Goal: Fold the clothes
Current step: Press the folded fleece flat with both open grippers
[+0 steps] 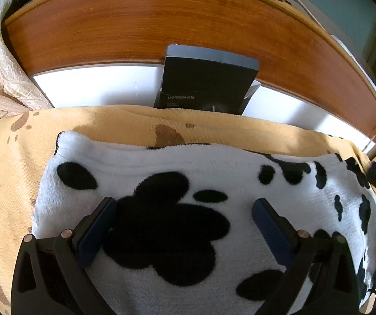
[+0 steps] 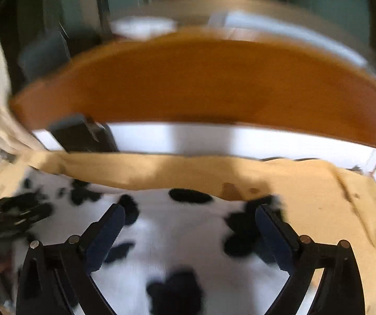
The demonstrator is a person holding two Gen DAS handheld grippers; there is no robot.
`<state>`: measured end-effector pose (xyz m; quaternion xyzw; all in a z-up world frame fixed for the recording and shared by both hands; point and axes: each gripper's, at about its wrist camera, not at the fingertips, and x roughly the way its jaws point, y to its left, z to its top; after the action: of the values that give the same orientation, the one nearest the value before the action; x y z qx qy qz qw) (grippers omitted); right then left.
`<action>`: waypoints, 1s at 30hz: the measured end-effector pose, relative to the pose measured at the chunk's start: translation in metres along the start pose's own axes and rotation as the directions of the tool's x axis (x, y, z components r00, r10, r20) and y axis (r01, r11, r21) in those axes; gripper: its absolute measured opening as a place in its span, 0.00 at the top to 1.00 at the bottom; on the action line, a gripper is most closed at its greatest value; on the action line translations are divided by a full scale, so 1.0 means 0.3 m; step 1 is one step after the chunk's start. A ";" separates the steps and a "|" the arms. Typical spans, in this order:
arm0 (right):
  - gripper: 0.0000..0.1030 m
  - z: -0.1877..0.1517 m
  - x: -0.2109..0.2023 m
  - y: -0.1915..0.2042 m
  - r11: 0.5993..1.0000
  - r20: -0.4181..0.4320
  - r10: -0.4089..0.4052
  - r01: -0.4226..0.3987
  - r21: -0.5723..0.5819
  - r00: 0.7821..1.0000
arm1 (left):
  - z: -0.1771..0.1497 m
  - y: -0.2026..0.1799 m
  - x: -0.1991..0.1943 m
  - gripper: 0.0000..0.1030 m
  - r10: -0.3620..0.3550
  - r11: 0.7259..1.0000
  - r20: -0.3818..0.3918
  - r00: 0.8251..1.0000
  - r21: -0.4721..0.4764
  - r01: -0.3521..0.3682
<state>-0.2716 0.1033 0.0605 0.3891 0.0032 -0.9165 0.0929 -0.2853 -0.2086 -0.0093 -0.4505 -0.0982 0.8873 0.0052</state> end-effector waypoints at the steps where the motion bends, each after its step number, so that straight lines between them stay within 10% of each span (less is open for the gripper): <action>1: 0.02 -0.036 -0.039 -0.018 1.000 0.006 0.016 -0.015 -0.026 1.000 | -0.002 0.001 -0.003 0.00 -0.007 1.000 0.003 1.000 -0.004 0.007; 7: 0.01 -0.276 -0.182 -0.051 0.958 -0.058 0.158 -0.167 -0.231 0.986 | -0.011 0.048 -0.009 0.00 -0.028 0.999 -0.005 1.000 -0.021 0.028; 11: 0.01 -0.388 -0.163 -0.042 0.920 -0.050 0.090 -0.102 -0.379 0.995 | -0.045 0.007 -0.019 0.00 -0.036 0.999 -0.007 0.999 -0.007 0.036; 18: 0.01 -0.381 -0.183 -0.058 0.927 -0.054 0.088 -0.101 -0.362 0.995 | -0.214 -0.028 -0.193 0.00 -0.087 0.990 0.024 0.996 0.115 0.084; 30: 0.01 -0.391 -0.167 -0.026 0.925 -0.045 0.076 -0.088 -0.369 0.996 | -0.304 -0.076 -0.119 0.00 0.001 0.974 0.107 0.994 0.226 -0.025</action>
<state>-0.1552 0.1284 0.0139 0.3778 0.1612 -0.8889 0.2029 -0.1929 -0.1743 -0.0293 -0.3999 0.0064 0.9154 0.0457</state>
